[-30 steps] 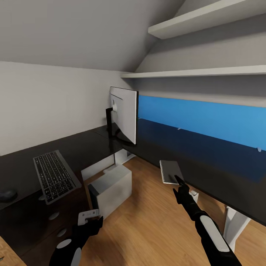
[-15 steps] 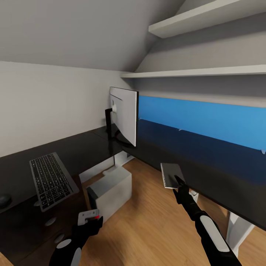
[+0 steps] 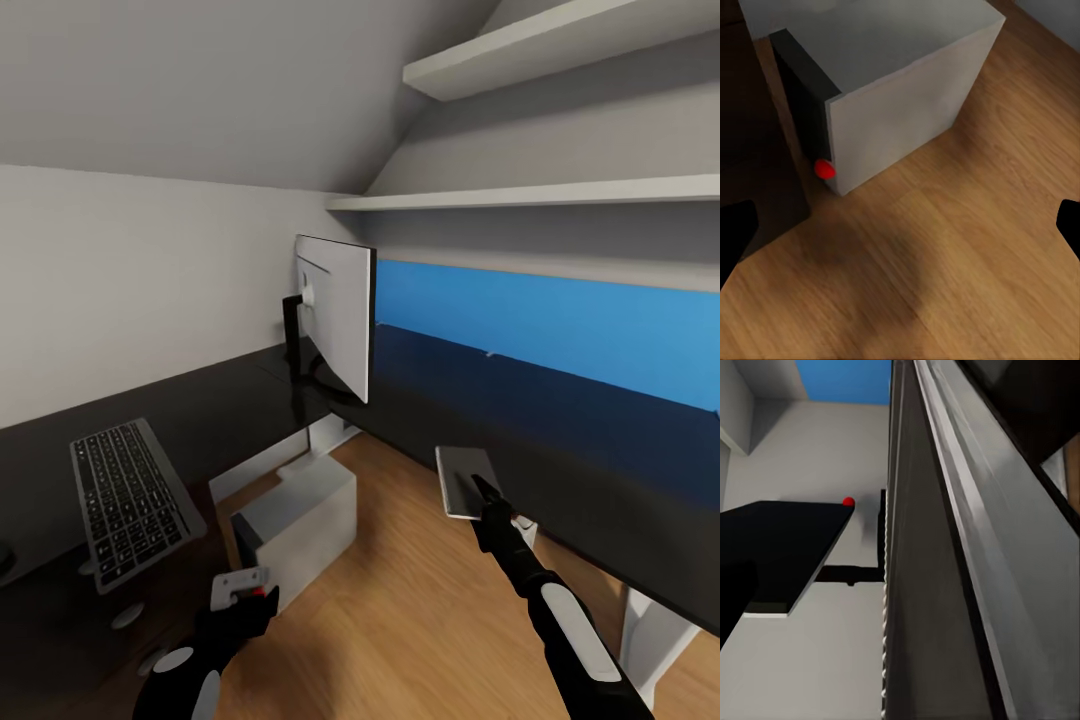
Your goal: In the bedroom, organize the workspace by keeping the computer under the desk, ensuring the monitor is on the desk, placing the keyboard on the desk next to the monitor, placing the mouse on the desk next to the keyboard, moving the folder from the swivel chair onto the desk next to the mouse, stacking the notebook on top of the folder with the pen on top of the notebook, and positioning the swivel chair next to the desk.
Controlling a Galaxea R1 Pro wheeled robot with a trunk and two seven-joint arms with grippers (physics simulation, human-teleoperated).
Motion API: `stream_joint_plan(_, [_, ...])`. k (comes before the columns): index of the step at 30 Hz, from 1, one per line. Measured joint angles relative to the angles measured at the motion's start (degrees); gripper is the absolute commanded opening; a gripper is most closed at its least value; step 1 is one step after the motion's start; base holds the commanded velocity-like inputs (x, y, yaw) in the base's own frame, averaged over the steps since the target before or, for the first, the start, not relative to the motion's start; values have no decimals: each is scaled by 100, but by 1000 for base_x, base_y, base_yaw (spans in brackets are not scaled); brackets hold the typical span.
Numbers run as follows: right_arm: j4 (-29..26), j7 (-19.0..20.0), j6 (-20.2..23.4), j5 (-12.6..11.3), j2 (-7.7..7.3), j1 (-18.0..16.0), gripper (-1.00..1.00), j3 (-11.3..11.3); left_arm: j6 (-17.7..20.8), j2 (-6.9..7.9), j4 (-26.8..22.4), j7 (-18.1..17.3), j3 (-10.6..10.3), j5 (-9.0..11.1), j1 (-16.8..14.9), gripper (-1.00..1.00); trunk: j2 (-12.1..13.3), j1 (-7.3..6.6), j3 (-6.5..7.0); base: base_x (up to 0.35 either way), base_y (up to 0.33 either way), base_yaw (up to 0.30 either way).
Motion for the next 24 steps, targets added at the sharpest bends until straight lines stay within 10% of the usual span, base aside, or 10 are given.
stream_joint_plan(5, [0,0,0,0,0,0,100,0,5,0,0,0,-1,-1,0,100,0,1,0,39,0,0])
stream_joint_plan(6, [0,0,2,0,0,0,-100,0,5,-1,0,0,-2,0,0,100,0,1,0,14,0,0])
stream_joint_plan(24, [-18,-159,11,-29,-2,-1,-100,-5,6,-1,0,0,-3,-1,0,100,159,-86,72,2,0,0])
